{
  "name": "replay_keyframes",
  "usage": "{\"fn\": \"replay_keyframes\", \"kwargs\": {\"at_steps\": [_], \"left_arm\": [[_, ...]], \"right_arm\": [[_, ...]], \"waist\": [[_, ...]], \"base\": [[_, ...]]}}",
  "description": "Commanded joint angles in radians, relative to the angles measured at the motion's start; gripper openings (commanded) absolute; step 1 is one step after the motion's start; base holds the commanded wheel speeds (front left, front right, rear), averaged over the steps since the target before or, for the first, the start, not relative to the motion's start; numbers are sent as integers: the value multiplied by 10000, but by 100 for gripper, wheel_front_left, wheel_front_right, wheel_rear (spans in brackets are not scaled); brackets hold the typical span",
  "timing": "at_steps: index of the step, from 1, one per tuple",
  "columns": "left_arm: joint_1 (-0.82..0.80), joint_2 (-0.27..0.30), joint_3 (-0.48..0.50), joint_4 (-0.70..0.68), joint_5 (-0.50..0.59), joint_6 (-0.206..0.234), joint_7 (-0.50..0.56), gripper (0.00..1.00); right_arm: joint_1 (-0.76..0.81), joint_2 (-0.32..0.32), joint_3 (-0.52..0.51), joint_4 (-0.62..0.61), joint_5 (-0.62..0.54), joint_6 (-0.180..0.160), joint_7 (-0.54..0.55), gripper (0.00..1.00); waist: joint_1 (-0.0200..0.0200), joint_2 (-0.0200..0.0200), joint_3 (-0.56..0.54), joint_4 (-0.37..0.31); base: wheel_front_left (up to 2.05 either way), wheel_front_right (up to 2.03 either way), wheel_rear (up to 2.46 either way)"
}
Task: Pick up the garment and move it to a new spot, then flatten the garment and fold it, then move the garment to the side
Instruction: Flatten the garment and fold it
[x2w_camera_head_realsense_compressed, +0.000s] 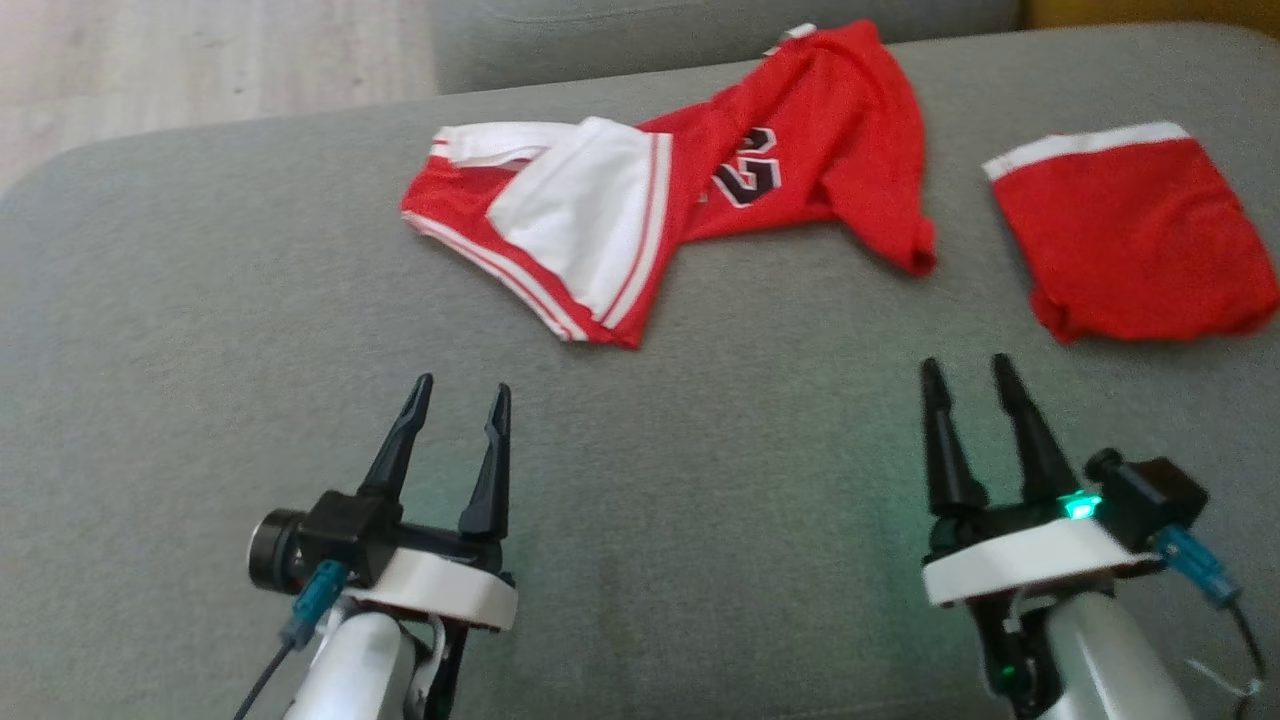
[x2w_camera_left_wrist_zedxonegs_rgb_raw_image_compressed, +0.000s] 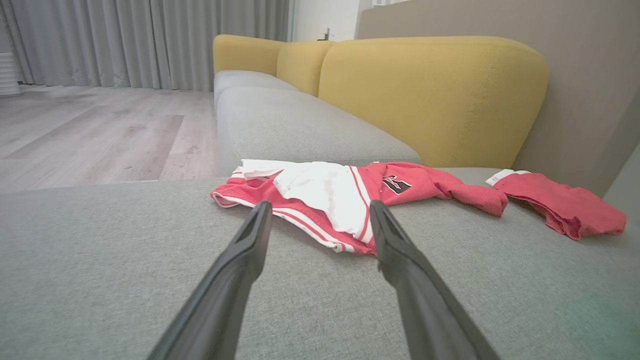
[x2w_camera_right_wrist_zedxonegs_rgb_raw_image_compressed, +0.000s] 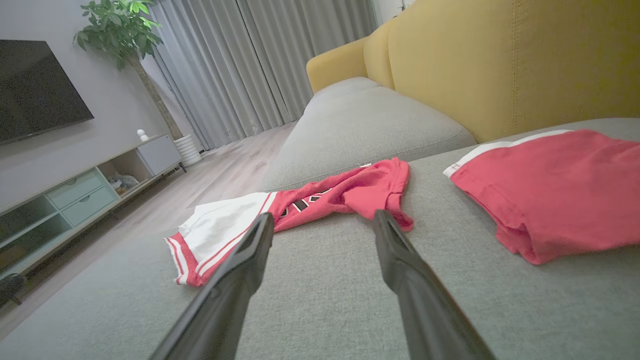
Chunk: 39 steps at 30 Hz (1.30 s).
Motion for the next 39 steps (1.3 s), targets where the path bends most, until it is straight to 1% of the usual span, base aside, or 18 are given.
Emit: {"fn": "replay_keyframes", "kwargs": {"at_steps": [1,4,9,15,19,21,24,27,30,36,39], "left_arm": [[-254,188,412,-235,114,-38,-80,100],[-434,220,410,-81,165,-90,-80,100],[-1071,328,380,322,260,-134,4,100],[-2656,546,163,1087,561,-219,881,100],[-3799,704,80,1917,709,-267,1588,100],[-4317,821,103,2356,785,-216,1823,100],[-5001,1044,245,2922,894,27,1928,100],[-5513,1307,390,3424,999,299,1861,100],[-5853,1467,480,3870,1006,423,1755,100],[-6151,1539,452,4453,1006,489,1655,100],[-6230,1464,376,4708,952,397,1624,100]], "right_arm": [[-404,111,397,-571,-7,-9,-107,100],[-284,113,532,-915,-4,-9,-107,100],[-360,114,373,-1197,119,-9,-107,100],[-431,115,418,-1293,221,-9,-108,100],[-527,115,548,-1324,333,-9,-108,100],[-593,115,682,-1327,345,-9,-108,100],[-681,115,760,-1360,391,-9,-108,100],[-715,115,752,-1362,481,-9,-108,100],[-681,116,773,-1340,513,-9,-108,100],[-687,116,813,-1272,521,-9,-108,100],[-717,116,809,-1218,531,-9,-108,100]], "waist": [[2,-1,149,-366],[2,-1,310,-631],[2,-1,762,-947],[2,-1,1524,-1205],[2,-1,2008,-1372],[2,-1,2185,-1488],[2,-1,2435,-1664],[2,-1,2575,-1778],[2,-1,2627,-1818],[2,-1,2629,-1838],[2,-1,2617,-1826]], "base": [[0,0,0],[0,0,0],[0,0,0],[0,0,0],[0,0,0],[0,0,0],[0,0,0],[0,0,0],[0,0,0],[0,0,0],[0,0,0]]}}
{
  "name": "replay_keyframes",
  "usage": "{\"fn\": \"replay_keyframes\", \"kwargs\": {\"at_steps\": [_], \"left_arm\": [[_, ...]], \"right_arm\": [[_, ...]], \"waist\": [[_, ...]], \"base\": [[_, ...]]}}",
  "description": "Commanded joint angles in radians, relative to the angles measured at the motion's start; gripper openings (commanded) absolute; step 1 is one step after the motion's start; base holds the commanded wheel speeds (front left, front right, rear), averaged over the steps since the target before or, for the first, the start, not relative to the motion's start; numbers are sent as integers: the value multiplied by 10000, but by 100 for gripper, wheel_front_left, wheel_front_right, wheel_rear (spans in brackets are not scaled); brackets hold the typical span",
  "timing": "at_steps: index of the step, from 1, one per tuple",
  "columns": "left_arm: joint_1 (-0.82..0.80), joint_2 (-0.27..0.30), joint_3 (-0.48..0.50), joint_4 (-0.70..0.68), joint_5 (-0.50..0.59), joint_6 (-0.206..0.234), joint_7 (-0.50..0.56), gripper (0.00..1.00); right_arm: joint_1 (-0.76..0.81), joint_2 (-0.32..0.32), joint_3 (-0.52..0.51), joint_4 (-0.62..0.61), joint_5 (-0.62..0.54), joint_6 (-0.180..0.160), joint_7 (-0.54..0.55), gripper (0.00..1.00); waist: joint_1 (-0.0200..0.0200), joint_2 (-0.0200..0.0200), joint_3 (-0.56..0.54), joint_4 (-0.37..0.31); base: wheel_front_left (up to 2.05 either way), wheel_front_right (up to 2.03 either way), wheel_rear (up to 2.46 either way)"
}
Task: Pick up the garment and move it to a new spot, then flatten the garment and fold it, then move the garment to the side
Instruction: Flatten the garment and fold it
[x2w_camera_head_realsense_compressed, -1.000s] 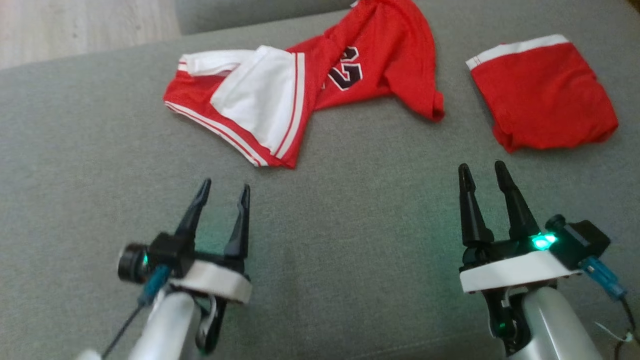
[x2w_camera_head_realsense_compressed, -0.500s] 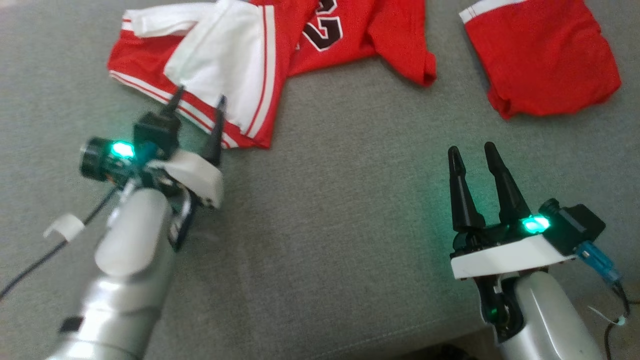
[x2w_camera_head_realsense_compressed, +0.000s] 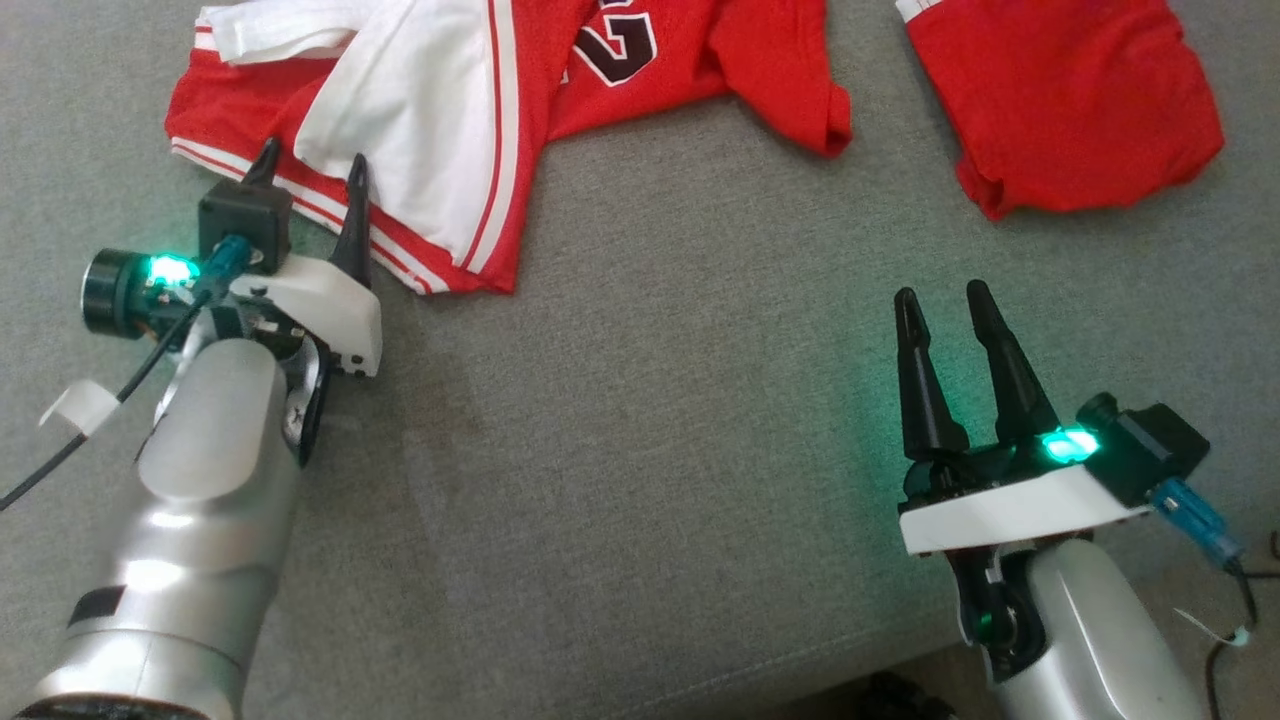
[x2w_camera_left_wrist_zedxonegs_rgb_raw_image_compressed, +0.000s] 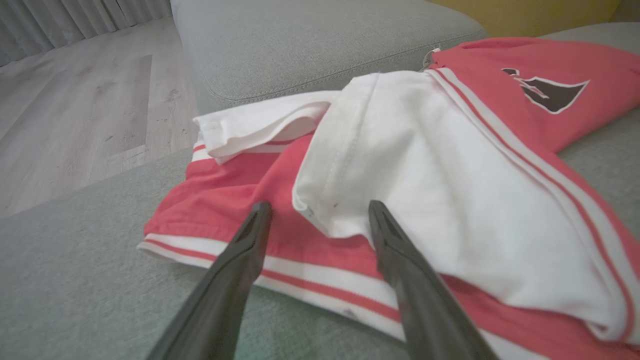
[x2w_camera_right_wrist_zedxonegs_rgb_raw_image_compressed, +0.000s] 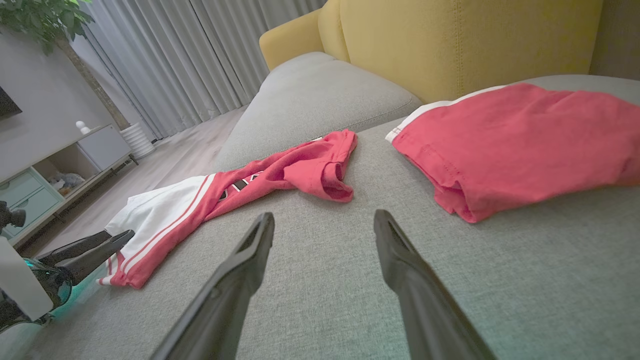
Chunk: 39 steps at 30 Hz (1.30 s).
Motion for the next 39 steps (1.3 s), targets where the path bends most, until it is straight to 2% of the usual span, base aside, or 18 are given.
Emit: {"fn": "replay_keyframes", "kwargs": {"at_steps": [1,4,5,6,7,17,25,33,34,39], "left_arm": [[-460,258,196,-188,-23,-4,-134,100],[-526,134,63,-56,-90,-246,-254,98],[-552,99,31,-19,-121,-325,-307,46],[-575,76,3,25,-150,-394,-351,11],[-600,57,-22,67,-174,-448,-399,0],[-726,41,-269,173,-265,-683,-1095,0],[-128,58,-850,-620,-189,-972,-1387,0],[829,-67,-2639,-2965,-221,-1283,-573,0],[829,-67,-2639,-2965,-221,-1283,-573,0],[1114,141,-3821,-5482,-1113,-1301,493,0]], "right_arm": [[-124,-17,193,-228,98,-9,-106,100],[-159,-17,185,-179,127,-9,-106,100],[-178,-17,184,-155,135,-9,-106,100],[-197,-17,184,-133,143,-9,-106,100],[-218,-17,184,-115,152,-9,-106,100],[-250,-16,166,129,171,-9,-107,100],[-145,-16,236,353,148,-9,-107,100],[63,-16,117,522,220,-9,-107,100],[63,-16,117,522,220,-9,-107,100],[201,-16,-21,586,311,-9,-107,100]], "waist": [[0,0,-5,12],[0,0,9,28],[0,0,12,28],[0,0,11,26],[0,0,10,23],[0,0,-390,27],[0,0,-1491,164],[0,0,-2500,321],[0,0,-2500,321],[0,0,-2965,450]], "base": [[0,0,0],[0,0,0],[0,0,0],[0,0,0],[0,0,0],[0,0,0],[0,0,0],[0,0,0],[0,0,0],[0,0,0]]}}
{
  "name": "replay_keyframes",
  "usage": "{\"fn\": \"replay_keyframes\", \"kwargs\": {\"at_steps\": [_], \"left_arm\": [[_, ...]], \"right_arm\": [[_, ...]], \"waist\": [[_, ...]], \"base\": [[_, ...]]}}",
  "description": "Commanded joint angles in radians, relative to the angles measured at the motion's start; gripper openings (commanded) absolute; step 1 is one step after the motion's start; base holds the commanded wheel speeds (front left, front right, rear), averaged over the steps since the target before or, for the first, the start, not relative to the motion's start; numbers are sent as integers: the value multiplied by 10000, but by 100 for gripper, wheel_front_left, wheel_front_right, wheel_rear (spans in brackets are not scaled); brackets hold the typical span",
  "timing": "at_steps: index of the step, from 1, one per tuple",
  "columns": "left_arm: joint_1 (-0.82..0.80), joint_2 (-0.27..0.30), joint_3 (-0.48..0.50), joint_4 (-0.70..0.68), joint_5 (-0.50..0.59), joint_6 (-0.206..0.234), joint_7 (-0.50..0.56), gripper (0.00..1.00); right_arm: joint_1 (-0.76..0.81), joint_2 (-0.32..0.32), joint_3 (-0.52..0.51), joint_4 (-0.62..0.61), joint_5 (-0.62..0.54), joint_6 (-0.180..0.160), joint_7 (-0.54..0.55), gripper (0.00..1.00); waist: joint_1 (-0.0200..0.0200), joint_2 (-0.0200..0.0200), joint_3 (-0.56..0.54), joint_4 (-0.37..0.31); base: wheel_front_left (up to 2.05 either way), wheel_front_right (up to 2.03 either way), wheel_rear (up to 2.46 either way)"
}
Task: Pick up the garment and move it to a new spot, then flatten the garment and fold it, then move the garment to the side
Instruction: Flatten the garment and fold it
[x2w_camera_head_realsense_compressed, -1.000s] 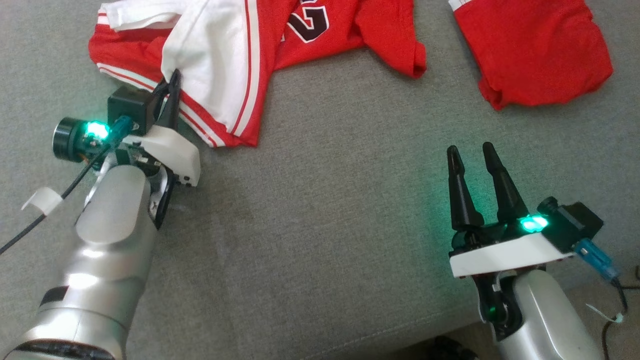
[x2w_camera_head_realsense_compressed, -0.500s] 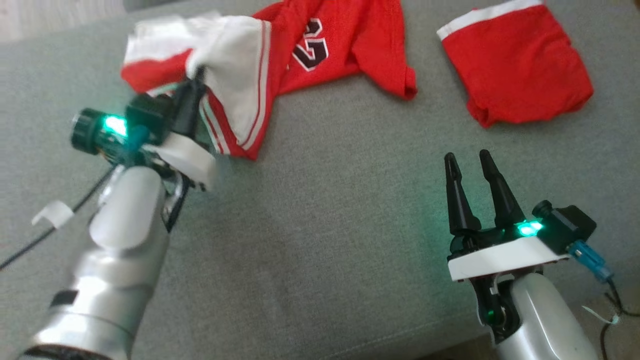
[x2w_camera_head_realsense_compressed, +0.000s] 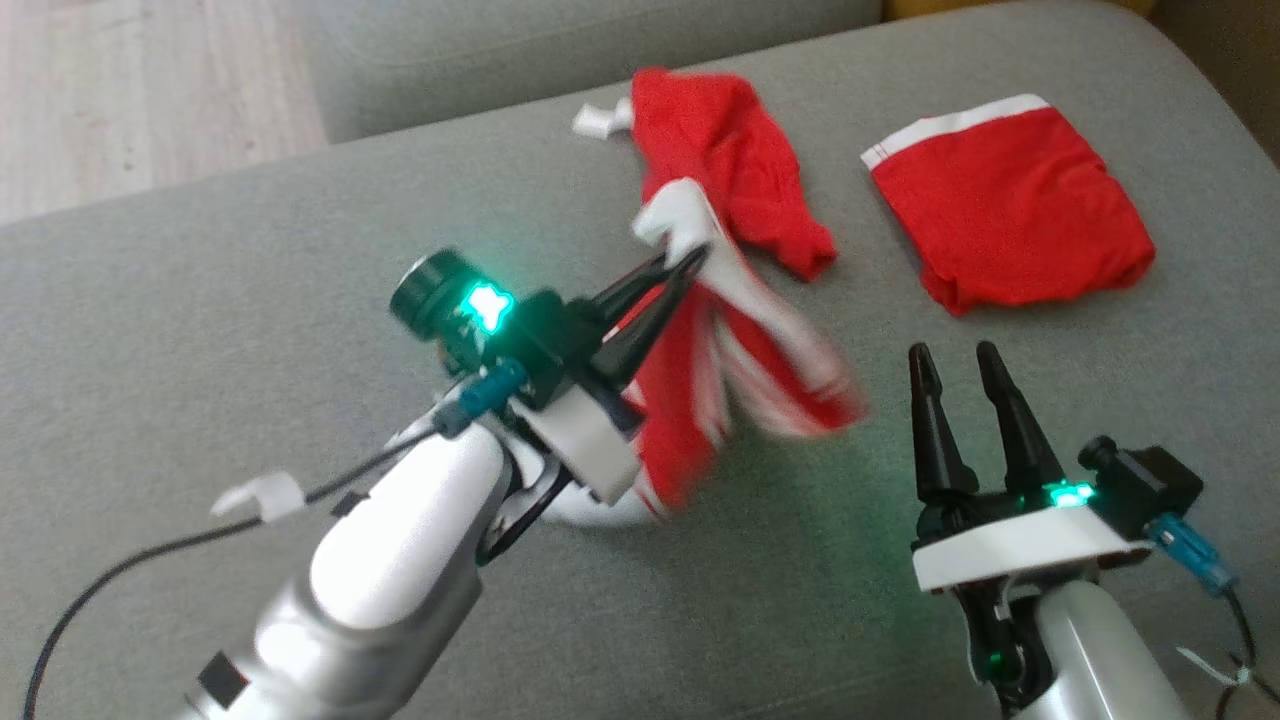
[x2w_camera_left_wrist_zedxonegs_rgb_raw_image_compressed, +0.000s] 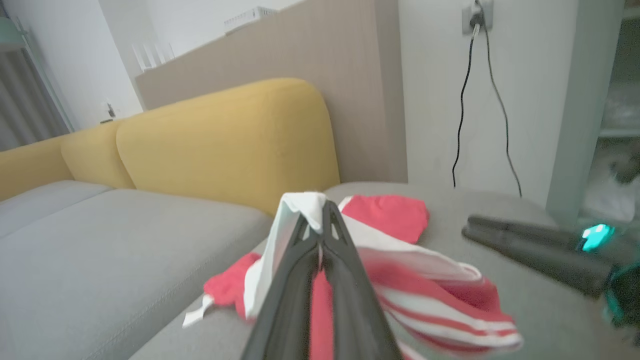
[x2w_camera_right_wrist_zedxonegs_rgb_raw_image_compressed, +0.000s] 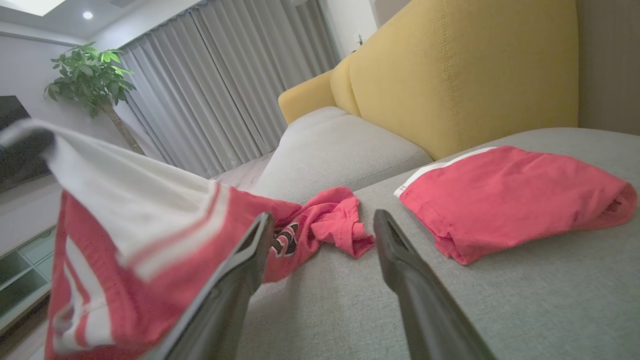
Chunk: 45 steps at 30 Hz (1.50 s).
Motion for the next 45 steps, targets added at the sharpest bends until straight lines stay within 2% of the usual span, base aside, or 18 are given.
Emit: {"fn": "replay_keyframes", "kwargs": {"at_steps": [1,3,6,9,12,17,22,27,33,34,35,41,45], "left_arm": [[-495,298,412,-1010,-429,21,307,0],[-539,357,667,-1906,-978,27,762,0],[-484,358,1473,-2694,-2051,322,1485,0],[-566,1061,2056,-2669,-2143,566,1966,0],[-449,1650,2670,-2002,-2414,695,2077,0],[-876,2534,3596,-456,-2467,745,1507,0],[-2171,3224,4469,713,-2233,955,503,0],[-3661,3684,4624,1722,-1734,893,-260,0],[-4956,3928,4225,3214,-1014,784,-723,0],[-5106,3921,4144,3513,-919,784,-752,20],[-5263,3925,4063,3790,-781,842,-831,100],[-5731,3675,3938,4958,-505,1163,-1674,100],[-5612,3194,3717,5349,-525,944,-2135,100]], "right_arm": [[-164,-14,162,-297,70,-9,-109,100],[-139,-14,146,-308,94,-9,-109,100],[-128,-14,142,-325,123,-9,-109,100],[-174,-14,193,-333,159,-9,-109,100],[-277,-14,256,-356,214,-9,-109,100],[-478,-14,422,-333,209,-9,-109,100],[-622,-14,461,-225,130,-9,-109,100],[-761,-14,589,-181,91,-9,-109,100],[-990,-14,721,-242,66,-9,-109,100],[-1020,-14,722,-248,57,-9,-109,100],[-1045,-14,722,-259,46,-9,-109,100],[-1095,-14,798,-249,-39,-9,-109,100],[-1059,-14,731,-178,-119,-9,-109,100]], "waist": [[3,-1,-143,165],[3,-1,-178,255],[3,-1,-161,363],[3,-1,-64,375],[3,-1,126,325],[3,-1,576,143],[3,-1,949,-42],[3,-1,1323,-145],[3,-1,1922,-250],[3,-1,2023,-249],[3,-1,2131,-243],[3,-1,2361,-162],[3,-1,2167,78]], "base": [[0,0,0],[0,0,0],[0,0,0],[0,0,0],[0,0,0],[0,0,0],[0,0,0],[0,0,0],[0,0,0],[0,0,0],[0,0,0],[0,0,0],[0,0,0]]}}
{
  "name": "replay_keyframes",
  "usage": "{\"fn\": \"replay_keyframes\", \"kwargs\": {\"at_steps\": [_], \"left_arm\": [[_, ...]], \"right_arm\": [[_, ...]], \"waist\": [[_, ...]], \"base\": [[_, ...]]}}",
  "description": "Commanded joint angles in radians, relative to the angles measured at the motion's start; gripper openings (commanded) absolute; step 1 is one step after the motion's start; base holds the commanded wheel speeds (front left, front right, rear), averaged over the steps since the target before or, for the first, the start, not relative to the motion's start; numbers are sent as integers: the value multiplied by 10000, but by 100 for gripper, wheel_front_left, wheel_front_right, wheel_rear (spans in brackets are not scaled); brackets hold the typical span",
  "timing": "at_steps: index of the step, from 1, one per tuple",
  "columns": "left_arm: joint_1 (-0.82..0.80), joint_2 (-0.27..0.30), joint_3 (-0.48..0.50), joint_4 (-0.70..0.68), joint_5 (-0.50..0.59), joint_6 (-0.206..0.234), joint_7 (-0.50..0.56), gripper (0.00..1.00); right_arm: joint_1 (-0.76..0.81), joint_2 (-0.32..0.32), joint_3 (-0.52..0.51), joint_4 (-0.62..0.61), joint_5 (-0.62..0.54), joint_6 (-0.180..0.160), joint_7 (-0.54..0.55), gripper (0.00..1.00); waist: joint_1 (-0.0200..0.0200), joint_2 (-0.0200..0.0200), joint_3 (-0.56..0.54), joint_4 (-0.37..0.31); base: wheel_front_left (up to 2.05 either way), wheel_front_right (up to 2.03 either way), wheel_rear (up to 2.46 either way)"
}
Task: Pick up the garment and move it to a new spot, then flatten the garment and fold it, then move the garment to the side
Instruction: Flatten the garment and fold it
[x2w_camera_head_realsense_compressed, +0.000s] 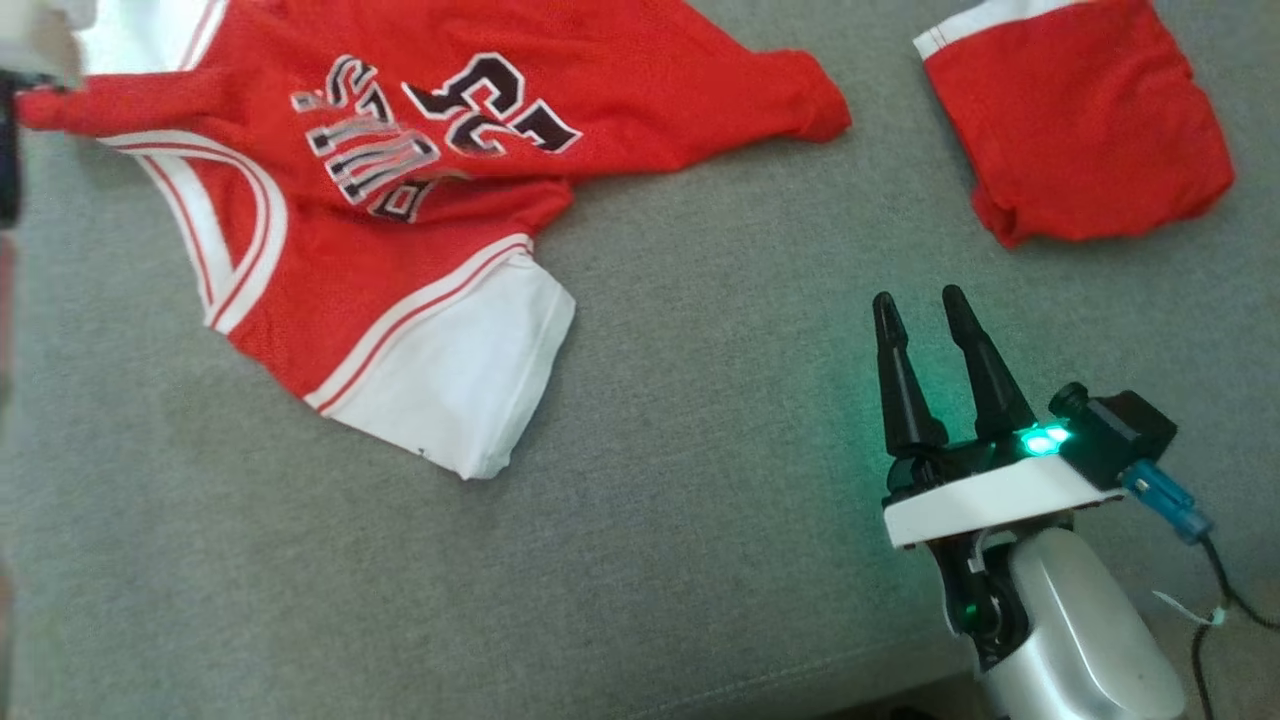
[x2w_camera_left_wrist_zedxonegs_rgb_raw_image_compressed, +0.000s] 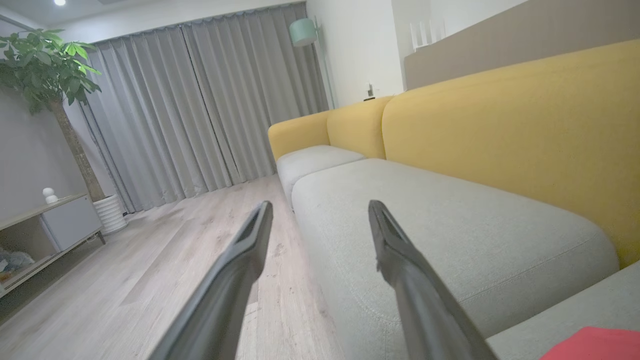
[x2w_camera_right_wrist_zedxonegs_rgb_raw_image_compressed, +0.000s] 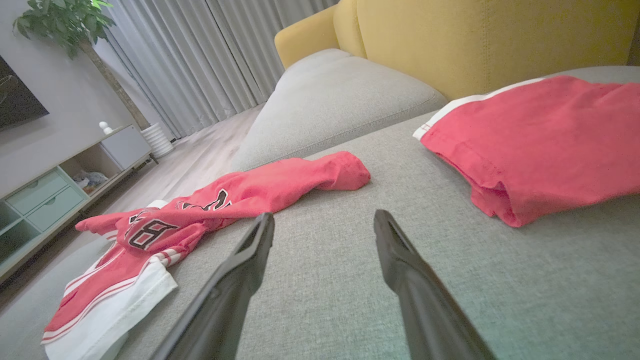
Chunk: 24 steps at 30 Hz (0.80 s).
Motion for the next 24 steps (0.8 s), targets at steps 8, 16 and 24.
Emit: {"fn": "replay_keyframes", "kwargs": {"at_steps": [8,16,24], "left_arm": [[1319,-532,136,-1092,-452,-244,-338,100],[4700,-1565,292,-3485,-945,415,-351,100],[8143,-2447,31,-5681,-857,1554,-353,100]], "right_arm": [[-22,-14,102,-176,-234,-9,-109,100],[402,-14,-77,-156,-418,-9,-109,100],[749,-14,-214,-163,-422,-9,-109,100]], "waist": [[-1,0,-1120,697],[-1,0,-1977,1389],[-1,0,-2315,1868]], "base": [[0,0,0],[0,0,0],[0,0,0]]}}
